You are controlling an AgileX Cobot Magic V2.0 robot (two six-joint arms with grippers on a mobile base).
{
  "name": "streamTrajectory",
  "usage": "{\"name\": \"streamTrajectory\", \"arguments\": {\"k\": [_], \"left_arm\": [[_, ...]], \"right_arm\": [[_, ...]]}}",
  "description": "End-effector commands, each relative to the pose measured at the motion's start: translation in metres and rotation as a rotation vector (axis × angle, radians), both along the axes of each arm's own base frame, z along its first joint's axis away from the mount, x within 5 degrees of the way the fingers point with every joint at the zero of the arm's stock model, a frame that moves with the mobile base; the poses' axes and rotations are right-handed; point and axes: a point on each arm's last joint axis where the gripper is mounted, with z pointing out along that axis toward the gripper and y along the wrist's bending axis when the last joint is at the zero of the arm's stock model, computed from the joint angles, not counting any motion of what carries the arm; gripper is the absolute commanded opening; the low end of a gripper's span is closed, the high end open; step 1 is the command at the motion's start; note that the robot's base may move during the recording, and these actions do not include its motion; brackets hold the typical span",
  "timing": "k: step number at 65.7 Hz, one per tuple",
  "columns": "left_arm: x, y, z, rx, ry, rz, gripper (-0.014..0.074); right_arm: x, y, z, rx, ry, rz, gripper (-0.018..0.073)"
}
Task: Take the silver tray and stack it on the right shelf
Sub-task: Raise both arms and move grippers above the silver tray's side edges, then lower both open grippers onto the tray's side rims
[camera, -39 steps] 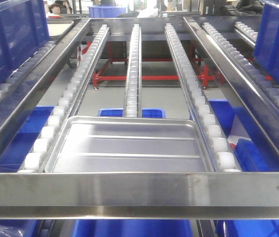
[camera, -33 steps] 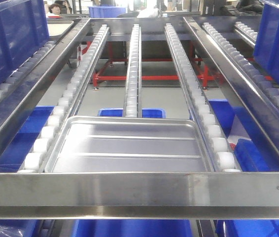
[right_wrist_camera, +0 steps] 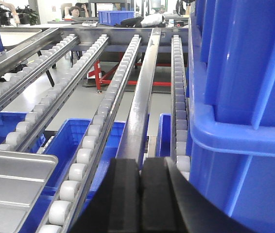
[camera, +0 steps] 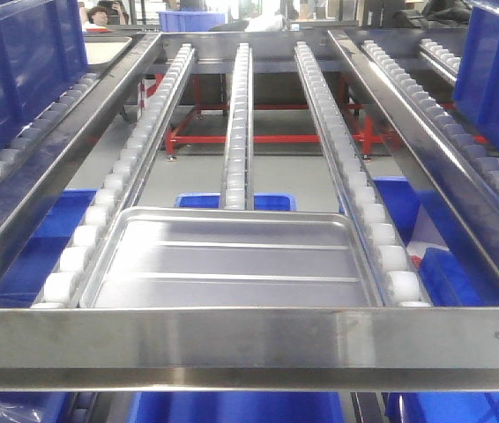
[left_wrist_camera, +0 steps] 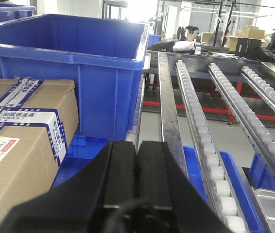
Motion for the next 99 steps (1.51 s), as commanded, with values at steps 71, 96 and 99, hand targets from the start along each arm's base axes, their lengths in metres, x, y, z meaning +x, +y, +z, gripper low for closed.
{"name": "streamTrajectory", "arguments": {"k": [71, 96, 99], "left_arm": [[0.063, -0.082, 0.070, 0.328, 0.188, -0.601, -0.0092], [0.082, -0.120, 0.047, 0.029, 0.445, -0.677, -0.0090], [0.090, -0.127, 0.046, 0.043, 0.532, -0.671, -0.0091]], "right_arm": [[0.073, 0.041, 0.074, -0.107, 0.358, 0.267, 0.0057], [0.113, 0.081, 0.064, -0.026, 0.526, 0.369, 0.0057], [0.125, 0.088, 0.069, -0.014, 0.568, 0.363, 0.0057]]}}
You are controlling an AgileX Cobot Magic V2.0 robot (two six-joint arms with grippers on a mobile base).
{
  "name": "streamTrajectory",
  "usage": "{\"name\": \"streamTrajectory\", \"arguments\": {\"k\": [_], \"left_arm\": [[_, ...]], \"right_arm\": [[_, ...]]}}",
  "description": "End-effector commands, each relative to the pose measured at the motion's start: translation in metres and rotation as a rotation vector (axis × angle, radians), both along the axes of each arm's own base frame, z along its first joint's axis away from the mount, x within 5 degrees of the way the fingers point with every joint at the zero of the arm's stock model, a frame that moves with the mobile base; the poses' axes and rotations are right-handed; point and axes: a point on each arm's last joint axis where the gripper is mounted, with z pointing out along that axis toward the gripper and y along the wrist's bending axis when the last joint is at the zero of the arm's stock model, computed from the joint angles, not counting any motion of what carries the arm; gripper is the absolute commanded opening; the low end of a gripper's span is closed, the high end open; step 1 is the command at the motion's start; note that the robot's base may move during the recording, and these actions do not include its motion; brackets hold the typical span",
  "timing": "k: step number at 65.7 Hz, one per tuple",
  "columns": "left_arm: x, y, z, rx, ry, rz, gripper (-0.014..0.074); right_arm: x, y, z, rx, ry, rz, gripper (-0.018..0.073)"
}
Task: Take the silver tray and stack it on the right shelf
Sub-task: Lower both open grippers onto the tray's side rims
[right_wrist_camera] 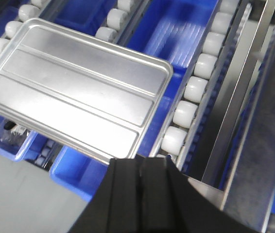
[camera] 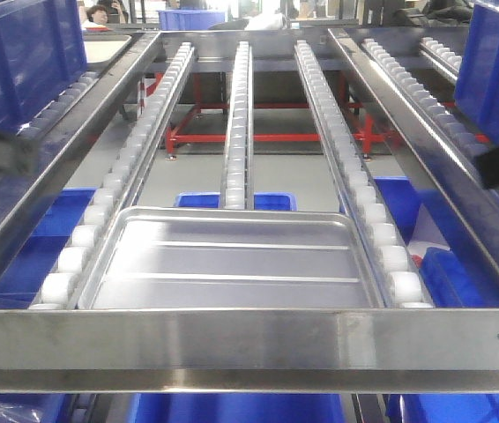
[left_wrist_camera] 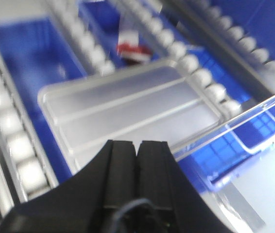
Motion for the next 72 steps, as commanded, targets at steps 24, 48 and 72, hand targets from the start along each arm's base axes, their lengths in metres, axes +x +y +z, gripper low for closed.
{"name": "streamTrajectory", "arguments": {"k": [24, 48, 72], "left_arm": [[0.103, -0.070, 0.009, 0.101, 0.470, 0.154, -0.0091], [0.147, -0.062, 0.024, 0.321, 0.496, 0.423, -0.0091], [0.152, -0.073, 0.013, 0.267, 0.600, 0.436, -0.0091]], "right_arm": [[0.098, 0.049, 0.006, 0.124, 0.336, -0.208, 0.0060], [0.146, 0.068, -0.005, 0.025, 0.507, -0.290, 0.0060], [0.160, 0.072, -0.005, -0.011, 0.556, -0.308, 0.0060]]}}
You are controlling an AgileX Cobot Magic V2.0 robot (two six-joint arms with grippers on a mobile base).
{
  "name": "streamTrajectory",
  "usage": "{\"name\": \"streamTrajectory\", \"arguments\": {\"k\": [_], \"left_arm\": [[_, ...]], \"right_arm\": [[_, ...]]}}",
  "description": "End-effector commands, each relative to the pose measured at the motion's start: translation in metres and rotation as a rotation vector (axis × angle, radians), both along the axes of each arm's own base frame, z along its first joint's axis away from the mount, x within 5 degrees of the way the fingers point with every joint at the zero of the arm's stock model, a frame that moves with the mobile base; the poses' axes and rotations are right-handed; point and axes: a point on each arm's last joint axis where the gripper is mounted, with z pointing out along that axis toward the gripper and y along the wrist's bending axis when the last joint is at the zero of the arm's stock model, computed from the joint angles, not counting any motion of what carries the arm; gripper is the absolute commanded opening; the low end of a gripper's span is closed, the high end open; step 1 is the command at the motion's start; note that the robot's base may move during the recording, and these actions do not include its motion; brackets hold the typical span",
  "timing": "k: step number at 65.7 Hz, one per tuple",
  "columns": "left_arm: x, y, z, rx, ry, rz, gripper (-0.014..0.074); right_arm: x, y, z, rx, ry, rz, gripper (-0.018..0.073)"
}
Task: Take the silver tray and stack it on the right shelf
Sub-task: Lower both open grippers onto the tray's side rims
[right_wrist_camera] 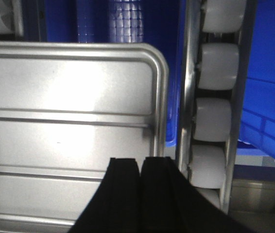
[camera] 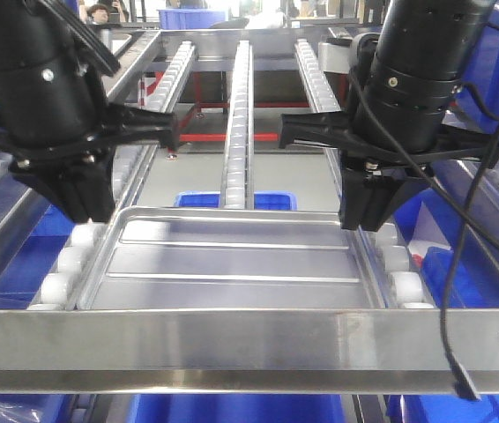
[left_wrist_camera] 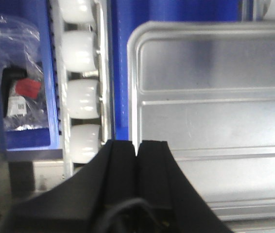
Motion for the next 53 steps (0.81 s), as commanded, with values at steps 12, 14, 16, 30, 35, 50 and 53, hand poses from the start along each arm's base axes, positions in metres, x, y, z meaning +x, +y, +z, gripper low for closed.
{"name": "streamTrajectory", "arguments": {"k": [12, 14, 16, 30, 35, 50, 53], "left_arm": [[0.005, -0.003, 0.021, -0.053, -0.095, -0.008, -0.0091], [0.005, -0.002, 0.021, -0.047, -0.095, -0.009, -0.0091], [0.005, -0.002, 0.021, -0.045, -0.093, -0.009, -0.0091], [0.007, -0.004, 0.011, -0.025, -0.063, -0.006, -0.0091], [0.008, -0.004, 0.008, -0.021, -0.058, -0.006, -0.0090], [0.007, -0.003, 0.007, -0.006, -0.047, -0.006, 0.0194], [0.008, -0.004, 0.007, -0.009, -0.051, -0.008, 0.0230]], "right_arm": [[0.002, -0.004, 0.024, 0.014, -0.063, -0.003, 0.0060], [0.002, -0.004, 0.024, 0.014, -0.063, -0.003, 0.0060], [0.001, -0.004, 0.024, 0.014, -0.062, -0.003, 0.0060], [0.002, -0.004, 0.022, 0.012, -0.058, -0.004, 0.0209], [0.003, -0.004, 0.018, 0.002, -0.038, -0.006, 0.0329], [0.004, -0.004, 0.010, -0.009, -0.015, -0.006, 0.0374], [0.005, -0.003, 0.010, -0.006, -0.021, -0.006, 0.0374]]}}
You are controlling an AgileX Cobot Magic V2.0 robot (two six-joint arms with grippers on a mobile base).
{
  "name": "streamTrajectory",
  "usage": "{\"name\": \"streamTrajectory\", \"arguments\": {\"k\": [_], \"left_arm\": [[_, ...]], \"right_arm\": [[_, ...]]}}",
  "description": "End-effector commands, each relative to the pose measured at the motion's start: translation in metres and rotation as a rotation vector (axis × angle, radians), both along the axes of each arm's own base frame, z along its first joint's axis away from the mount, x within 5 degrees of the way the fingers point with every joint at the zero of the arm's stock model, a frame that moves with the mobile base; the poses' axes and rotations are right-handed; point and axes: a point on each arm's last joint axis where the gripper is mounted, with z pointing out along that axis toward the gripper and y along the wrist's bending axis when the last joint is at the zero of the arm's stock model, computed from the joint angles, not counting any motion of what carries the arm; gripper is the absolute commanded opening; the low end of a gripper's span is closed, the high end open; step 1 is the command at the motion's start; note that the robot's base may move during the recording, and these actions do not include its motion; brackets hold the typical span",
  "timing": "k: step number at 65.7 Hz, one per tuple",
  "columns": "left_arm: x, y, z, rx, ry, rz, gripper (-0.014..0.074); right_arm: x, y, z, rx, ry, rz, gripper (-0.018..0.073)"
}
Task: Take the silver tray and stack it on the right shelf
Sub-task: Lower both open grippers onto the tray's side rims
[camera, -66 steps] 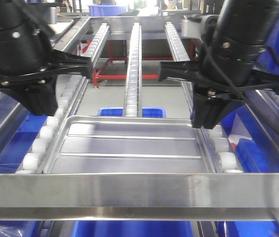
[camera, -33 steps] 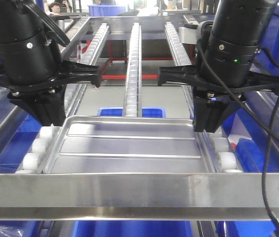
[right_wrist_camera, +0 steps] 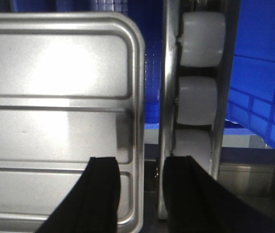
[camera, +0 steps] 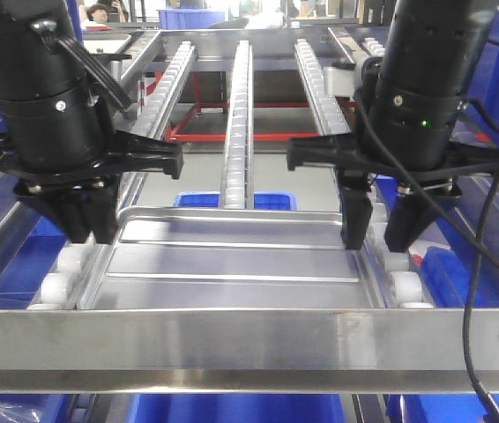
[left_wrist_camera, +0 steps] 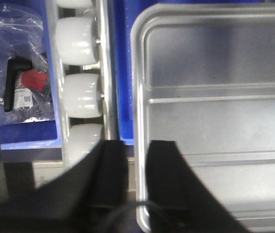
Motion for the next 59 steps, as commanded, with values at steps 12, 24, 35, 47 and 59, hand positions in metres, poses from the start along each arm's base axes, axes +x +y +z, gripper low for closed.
{"name": "streamTrajectory", "arguments": {"k": [12, 24, 35, 47, 59], "left_arm": [[0.004, -0.003, 0.025, -0.065, -0.097, -0.010, 0.0233], [0.005, -0.001, 0.025, -0.068, -0.101, -0.004, 0.0233], [0.012, 0.008, 0.025, -0.082, -0.109, 0.030, 0.0233], [0.016, 0.012, 0.023, -0.081, -0.106, 0.046, 0.0232], [0.018, 0.008, 0.011, -0.061, -0.077, 0.040, 0.0232]], "right_arm": [[0.007, 0.000, 0.021, 0.037, -0.099, 0.000, 0.0374], [0.008, 0.001, 0.018, 0.037, -0.092, -0.002, 0.0374], [0.009, -0.001, 0.018, 0.040, -0.097, -0.007, 0.0374], [0.011, -0.004, 0.019, 0.042, -0.103, -0.018, 0.0374], [0.012, -0.004, 0.018, 0.045, -0.110, -0.018, 0.0374]]}}
